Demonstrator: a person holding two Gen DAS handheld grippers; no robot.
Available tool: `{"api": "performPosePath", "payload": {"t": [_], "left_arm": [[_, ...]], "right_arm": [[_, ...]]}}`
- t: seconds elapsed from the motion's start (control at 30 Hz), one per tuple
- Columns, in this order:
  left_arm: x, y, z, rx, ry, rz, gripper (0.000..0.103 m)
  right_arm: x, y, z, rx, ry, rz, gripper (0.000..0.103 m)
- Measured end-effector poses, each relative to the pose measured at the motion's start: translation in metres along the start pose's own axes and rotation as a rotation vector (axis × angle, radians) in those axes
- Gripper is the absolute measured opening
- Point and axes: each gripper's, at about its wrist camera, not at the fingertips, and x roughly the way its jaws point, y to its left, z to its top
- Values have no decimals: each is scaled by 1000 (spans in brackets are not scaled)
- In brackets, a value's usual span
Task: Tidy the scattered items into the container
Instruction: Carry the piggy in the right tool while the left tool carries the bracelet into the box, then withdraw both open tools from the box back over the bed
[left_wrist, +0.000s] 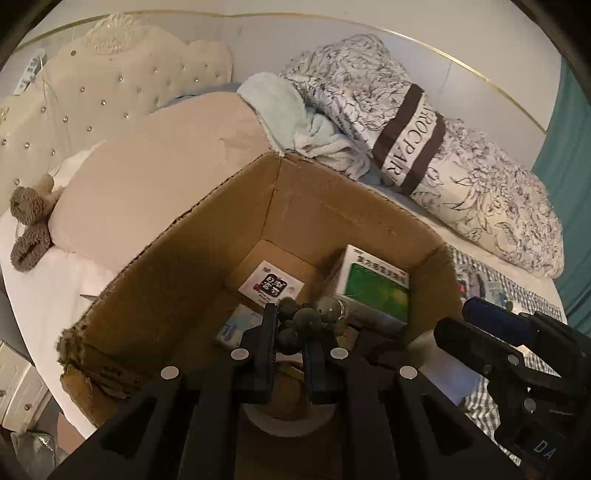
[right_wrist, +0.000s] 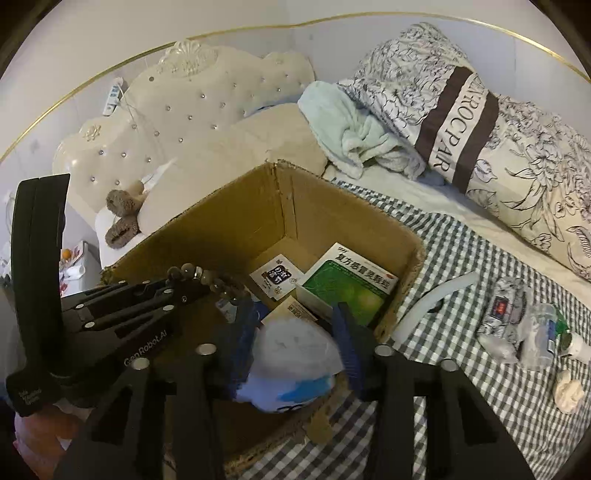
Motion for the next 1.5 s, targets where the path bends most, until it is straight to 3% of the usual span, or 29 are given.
{"api": "performPosePath", "payload": {"t": [0.03, 0.1, 0.13, 0.17, 0.27, 0.5, 0.53, 0.6, 0.7, 0.97, 1.1, 1.27, 1.5], "left_arm": [[2, 2, 0, -2, -1, 2, 15], [5, 5, 0, -9, 4, -2, 34], [5, 5, 1, -16, 6, -12, 63], [3, 5, 2, -27, -3, -15, 84], [-14, 5, 2, -46, -97, -10, 102], [-23, -12, -6, -5, -79, 18, 102], [-25, -17, -8, 4, -75, 20, 102], [-31, -27, -12, 28, -77, 20, 102], [-44, -49, -18, 74, -94, 9, 102], [-73, -111, -36, 183, -120, -66, 103], [-75, -147, -48, 222, -113, -124, 103], [-59, -192, -68, 306, -82, -164, 103], [-13, -238, -82, 354, 8, -191, 103]], "right_arm": [[1, -1, 1, 3, -6, -10, 41], [1, -3, 1, 13, -14, -8, 47], [-1, -6, 1, 23, -21, -9, 49], [-2, -8, 2, 32, -26, -12, 49], [-5, -18, 0, 61, -30, -26, 50], [-29, -34, -13, 94, -46, -57, 52], [-36, -37, -16, 96, -54, -67, 56], [-48, -42, -22, 109, -77, -90, 73], [-69, -54, -31, 149, -124, -122, 84], [-128, -114, -70, 288, -179, -198, 84], [-155, -147, -95, 332, -203, -278, 85], [-174, -193, -128, 384, -204, -389, 85], [-165, -256, -157, 494, -157, -440, 85]]}}
